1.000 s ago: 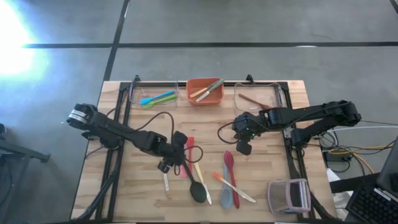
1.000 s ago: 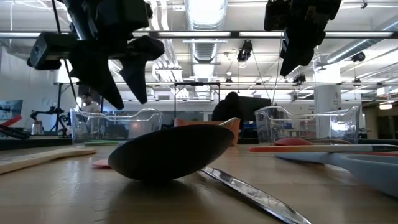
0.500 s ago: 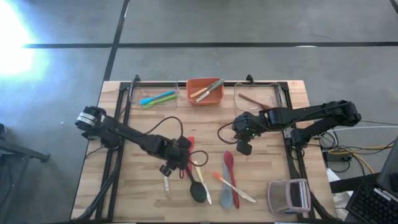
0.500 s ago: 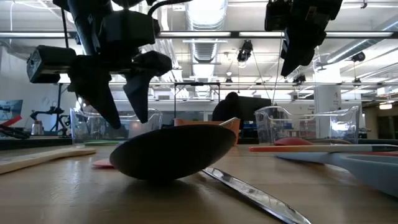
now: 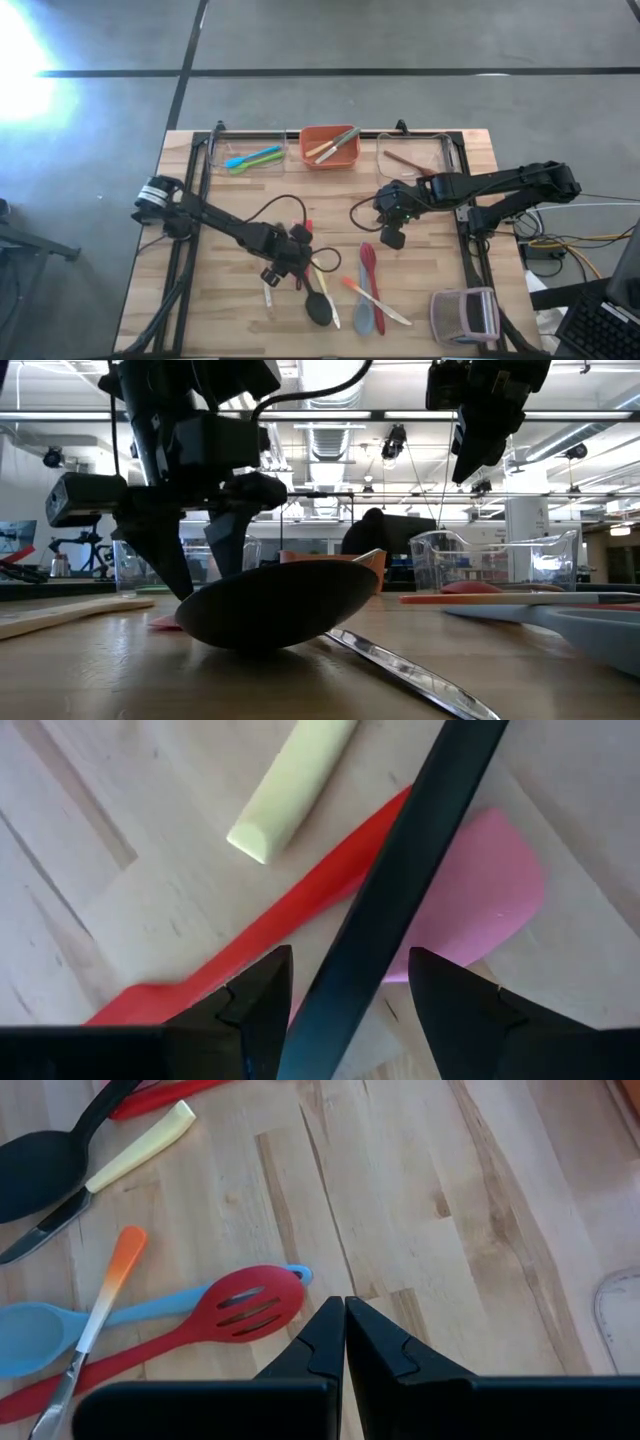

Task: Pick & Place Kitchen Items
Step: Put the black serving spoon into the right transparent bin

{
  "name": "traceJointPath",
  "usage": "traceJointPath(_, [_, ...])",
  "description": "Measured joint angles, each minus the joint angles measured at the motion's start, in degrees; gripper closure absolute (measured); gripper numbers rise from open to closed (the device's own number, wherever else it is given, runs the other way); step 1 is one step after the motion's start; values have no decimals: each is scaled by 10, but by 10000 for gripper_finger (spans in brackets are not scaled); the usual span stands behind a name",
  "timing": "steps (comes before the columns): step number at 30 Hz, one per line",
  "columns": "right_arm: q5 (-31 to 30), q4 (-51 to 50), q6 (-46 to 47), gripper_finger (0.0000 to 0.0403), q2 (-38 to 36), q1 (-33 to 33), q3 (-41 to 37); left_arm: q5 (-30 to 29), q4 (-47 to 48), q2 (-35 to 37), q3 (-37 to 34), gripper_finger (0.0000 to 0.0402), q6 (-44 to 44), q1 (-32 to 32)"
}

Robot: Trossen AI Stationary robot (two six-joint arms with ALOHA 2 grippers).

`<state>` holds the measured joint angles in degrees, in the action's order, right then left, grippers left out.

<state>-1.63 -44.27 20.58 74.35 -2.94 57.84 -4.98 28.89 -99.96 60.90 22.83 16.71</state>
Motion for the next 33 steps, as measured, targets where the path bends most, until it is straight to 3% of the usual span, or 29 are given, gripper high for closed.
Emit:
traceJointPath(11, [0,0,-3,394,0,0,0,2,-3,-25,2,208,18,-1])
traceJointPath(20, [0,1,-3,394,0,0,0,15,5,-24,11,320,30,-3])
traceJointPath(33, [0,1,-3,394,0,0,0,17,11,-22,15,320,44,-5])
